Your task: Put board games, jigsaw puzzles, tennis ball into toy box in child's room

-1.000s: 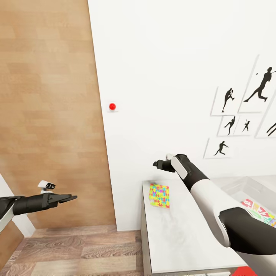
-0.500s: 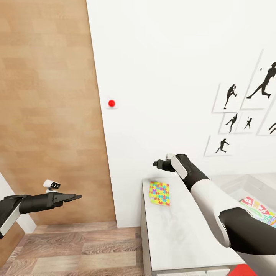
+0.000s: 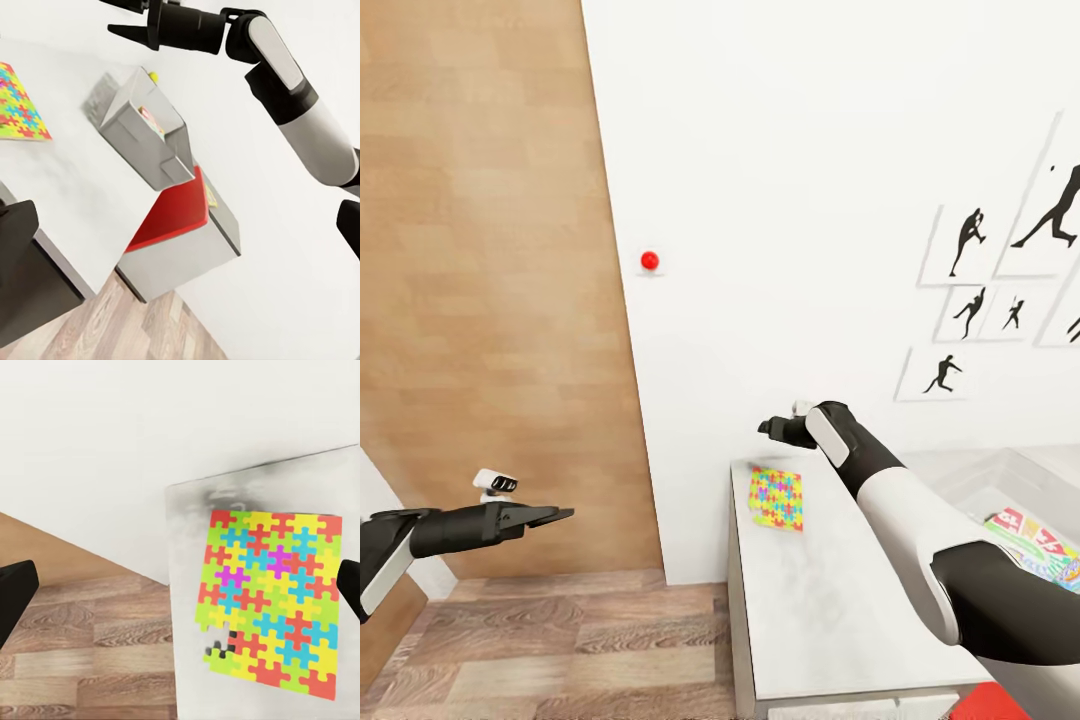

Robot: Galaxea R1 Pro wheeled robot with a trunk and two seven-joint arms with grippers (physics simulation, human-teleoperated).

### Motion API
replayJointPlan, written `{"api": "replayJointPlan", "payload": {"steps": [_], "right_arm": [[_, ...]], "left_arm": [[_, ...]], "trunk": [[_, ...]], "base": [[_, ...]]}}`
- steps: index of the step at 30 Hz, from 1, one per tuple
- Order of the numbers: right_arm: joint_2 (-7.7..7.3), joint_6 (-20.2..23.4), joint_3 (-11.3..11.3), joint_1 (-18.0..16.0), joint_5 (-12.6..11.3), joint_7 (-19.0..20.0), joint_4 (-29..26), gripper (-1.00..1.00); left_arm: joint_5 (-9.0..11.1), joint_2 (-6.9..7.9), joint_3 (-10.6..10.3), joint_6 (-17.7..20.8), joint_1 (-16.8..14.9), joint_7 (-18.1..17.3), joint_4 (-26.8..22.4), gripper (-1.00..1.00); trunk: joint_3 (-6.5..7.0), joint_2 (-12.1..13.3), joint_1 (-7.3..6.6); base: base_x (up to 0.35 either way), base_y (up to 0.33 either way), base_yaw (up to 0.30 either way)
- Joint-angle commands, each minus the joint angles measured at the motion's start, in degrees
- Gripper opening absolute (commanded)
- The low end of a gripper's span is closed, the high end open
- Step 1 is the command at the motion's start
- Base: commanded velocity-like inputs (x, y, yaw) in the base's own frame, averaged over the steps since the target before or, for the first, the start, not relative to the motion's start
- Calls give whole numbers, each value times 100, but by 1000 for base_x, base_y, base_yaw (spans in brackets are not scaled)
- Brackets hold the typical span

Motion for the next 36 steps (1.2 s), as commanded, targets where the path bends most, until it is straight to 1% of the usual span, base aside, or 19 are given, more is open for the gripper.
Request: {"api": "replayJointPlan", "payload": {"steps": [1, 10, 20, 36], "right_arm": [[-2, 12, 26, -7, -59, -52, -7, 100], [-20, 36, 30, -18, -60, -52, -21, 100], [-85, 56, 42, -20, -62, -28, -28, 100], [-84, 57, 37, -19, -62, -31, -37, 100]], "left_arm": [[25, 8, -23, 61, -7, -14, 1, 100], [21, 7, -17, 61, -7, -14, 1, 100], [27, -1, -23, 68, -7, -14, 5, 100], [28, -8, -26, 62, -7, -14, 123, 100]], "trunk": [[-23, -14, 4], [-109, -14, 4], [-203, -14, 4], [-355, -14, 4]], "base": [[0, 0, 0], [0, 0, 0], [0, 0, 0], [0, 0, 0]]}}
